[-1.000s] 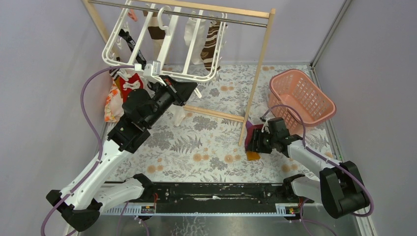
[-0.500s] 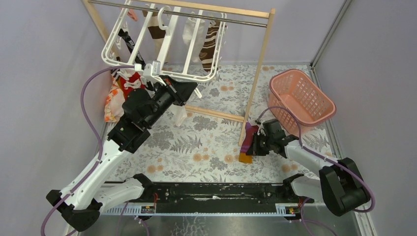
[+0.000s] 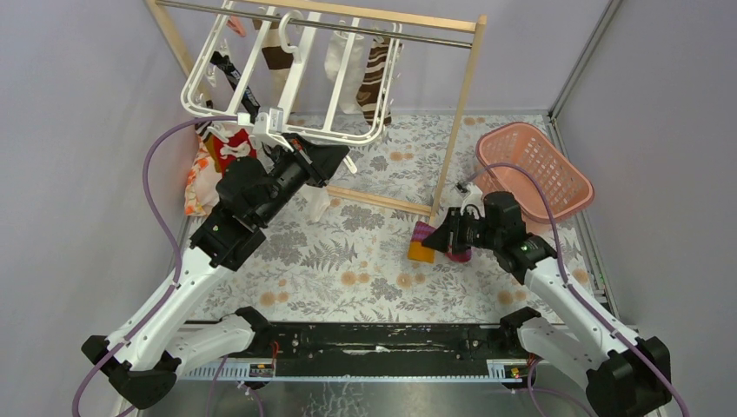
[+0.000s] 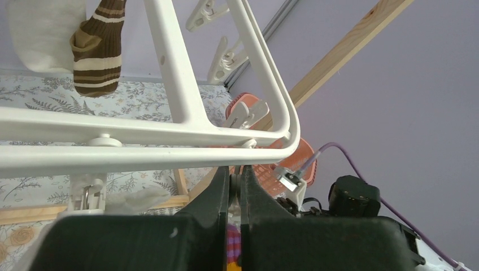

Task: Clip the socks to the hanger
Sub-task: Pick up the sock at the center of the board, then clamp the sock onto the hanger.

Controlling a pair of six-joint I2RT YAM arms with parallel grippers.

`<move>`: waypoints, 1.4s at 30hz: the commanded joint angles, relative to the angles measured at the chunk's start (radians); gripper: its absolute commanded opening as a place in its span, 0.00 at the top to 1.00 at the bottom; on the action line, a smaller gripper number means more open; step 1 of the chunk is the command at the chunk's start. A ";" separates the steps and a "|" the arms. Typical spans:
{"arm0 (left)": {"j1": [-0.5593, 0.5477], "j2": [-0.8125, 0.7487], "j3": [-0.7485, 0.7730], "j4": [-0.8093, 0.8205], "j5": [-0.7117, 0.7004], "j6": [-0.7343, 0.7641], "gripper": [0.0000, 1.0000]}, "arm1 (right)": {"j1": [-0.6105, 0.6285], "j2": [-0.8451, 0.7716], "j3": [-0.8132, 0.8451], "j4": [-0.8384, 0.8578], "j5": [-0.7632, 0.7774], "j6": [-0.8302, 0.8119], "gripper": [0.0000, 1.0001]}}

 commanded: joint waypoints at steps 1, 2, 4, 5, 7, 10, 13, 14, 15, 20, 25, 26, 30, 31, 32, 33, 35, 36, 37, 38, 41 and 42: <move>-0.001 0.001 0.009 -0.018 0.017 -0.001 1.00 | 0.007 -0.055 0.045 0.166 -0.204 0.090 1.00; 0.000 0.000 0.011 -0.019 0.017 -0.002 1.00 | 0.007 -0.066 0.045 0.219 -0.230 0.112 1.00; -0.001 -0.002 0.012 -0.017 0.017 -0.005 1.00 | 0.007 -0.080 0.044 0.336 -0.273 0.160 1.00; -0.001 -0.002 0.012 -0.015 0.017 -0.007 1.00 | 0.007 -0.083 0.045 0.395 -0.288 0.186 1.00; 0.000 -0.002 0.017 -0.008 0.044 -0.019 1.00 | 0.007 -0.082 0.055 0.505 -0.303 0.238 1.00; 0.000 0.003 0.022 0.001 0.066 -0.037 1.00 | 0.007 -0.056 0.051 0.766 -0.333 0.373 1.00; 0.000 0.008 0.022 0.018 0.094 -0.057 1.00 | 0.008 0.009 0.061 0.978 -0.342 0.462 1.00; -0.001 0.012 0.021 0.024 0.102 -0.065 1.00 | 0.012 0.036 0.068 1.019 -0.341 0.473 1.00; -0.001 0.014 0.023 0.032 0.111 -0.073 1.00 | 0.016 0.066 0.077 1.071 -0.341 0.487 1.00; 0.000 0.030 0.032 0.047 0.133 -0.090 1.00 | 0.046 0.194 0.137 1.304 -0.339 0.569 1.00; -0.001 0.037 0.032 0.067 0.130 -0.099 1.00 | 0.075 0.257 0.218 1.419 -0.347 0.612 1.00; -0.001 0.038 0.032 0.073 0.132 -0.102 1.00 | 0.078 0.263 0.229 1.436 -0.349 0.620 1.00; -0.001 0.040 0.025 0.095 0.124 -0.126 1.00 | 0.087 0.269 0.251 1.468 -0.351 0.634 1.00; 0.000 0.037 0.020 0.107 0.122 -0.137 1.00 | 0.088 0.269 0.250 1.476 -0.350 0.637 1.00; -0.001 0.034 0.016 0.116 0.121 -0.145 1.00 | 0.089 0.269 0.248 1.482 -0.349 0.637 1.00; -0.001 0.030 0.013 0.117 0.120 -0.154 1.00 | 0.091 0.268 0.244 1.489 -0.349 0.636 1.00; -0.001 0.028 0.012 0.140 0.118 -0.165 1.00 | 0.093 0.268 0.235 1.504 -0.344 0.637 1.00; -0.001 0.030 0.014 0.143 0.121 -0.167 1.00 | 0.094 0.269 0.230 1.515 -0.340 0.638 1.00; -0.001 0.032 0.021 0.139 0.120 -0.167 1.00 | 0.095 0.271 0.228 1.527 -0.336 0.640 1.00; 0.000 0.032 0.025 0.137 0.122 -0.171 1.00 | 0.097 0.274 0.229 1.538 -0.334 0.643 1.00; -0.001 0.038 0.037 0.138 0.137 -0.183 1.00 | 0.099 0.287 0.238 1.554 -0.334 0.646 1.00; 0.000 0.038 0.042 0.136 0.144 -0.188 1.00 | 0.100 0.292 0.243 1.554 -0.336 0.647 1.00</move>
